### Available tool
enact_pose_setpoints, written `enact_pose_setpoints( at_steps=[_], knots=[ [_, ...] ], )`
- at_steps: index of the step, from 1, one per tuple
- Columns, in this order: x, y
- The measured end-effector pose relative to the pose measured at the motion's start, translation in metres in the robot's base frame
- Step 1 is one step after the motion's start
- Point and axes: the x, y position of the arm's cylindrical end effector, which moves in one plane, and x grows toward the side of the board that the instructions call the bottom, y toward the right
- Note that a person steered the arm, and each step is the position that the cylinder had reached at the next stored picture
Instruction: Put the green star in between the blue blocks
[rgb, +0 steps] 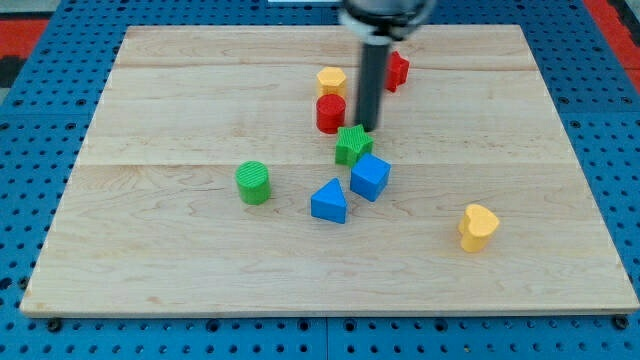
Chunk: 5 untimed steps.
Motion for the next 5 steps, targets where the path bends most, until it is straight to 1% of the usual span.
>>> enact_pose_setpoints(
  at_steps=[1, 2, 3, 4, 5],
  knots=[
    [0.017, -0.065],
    [0.036, -0.051],
    [0.000, -0.050],
    [0.031, 0.022],
    [0.074, 0.045]
  ],
)
